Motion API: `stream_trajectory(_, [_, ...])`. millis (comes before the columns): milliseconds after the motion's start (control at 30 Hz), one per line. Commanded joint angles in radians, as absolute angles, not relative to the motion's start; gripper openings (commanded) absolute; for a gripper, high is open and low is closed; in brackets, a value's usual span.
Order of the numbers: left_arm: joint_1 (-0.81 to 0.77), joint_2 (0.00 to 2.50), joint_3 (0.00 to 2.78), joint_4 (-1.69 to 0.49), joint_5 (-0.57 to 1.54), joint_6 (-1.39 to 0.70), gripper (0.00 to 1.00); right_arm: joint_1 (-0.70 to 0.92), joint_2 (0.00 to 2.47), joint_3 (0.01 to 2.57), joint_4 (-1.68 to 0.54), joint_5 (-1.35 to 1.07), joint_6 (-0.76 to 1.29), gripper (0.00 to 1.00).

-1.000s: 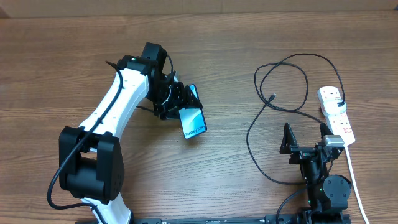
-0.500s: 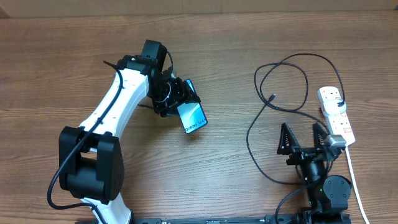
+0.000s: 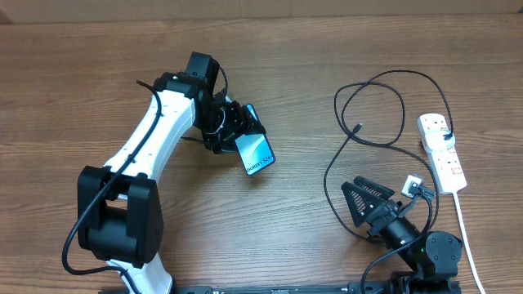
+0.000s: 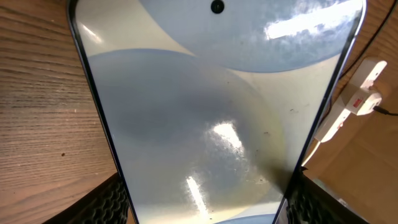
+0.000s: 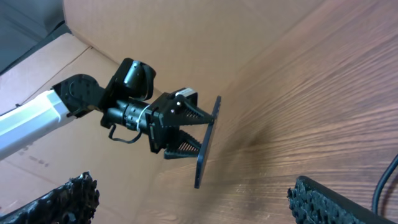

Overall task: Plug charger to phone and switch on socket
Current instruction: 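Move the right gripper toward the held smartphone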

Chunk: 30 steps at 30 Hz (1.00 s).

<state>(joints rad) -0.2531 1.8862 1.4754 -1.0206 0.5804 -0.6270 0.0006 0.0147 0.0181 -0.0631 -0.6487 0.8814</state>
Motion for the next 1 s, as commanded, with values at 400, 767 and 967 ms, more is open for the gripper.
stream_trajectory(400, [-0.247, 1.893, 1.504, -1.023, 0.674, -0.629, 0.61, -0.001, 0.187, 0.048, -0.130, -0.756, 0.964, 0.99])
stream_trajectory(767, [-0.247, 1.893, 1.504, -1.029, 0.675, -0.630, 0.61, 0.060, 0.540, 0.266, -0.176, -0.884, 0.939, 0.99])
stream_trajectory(967, [-0.247, 1.893, 1.504, -1.044, 0.709, -0.633, 0.61, 0.273, 0.713, 0.290, -0.197, -0.847, 0.940, 0.99])
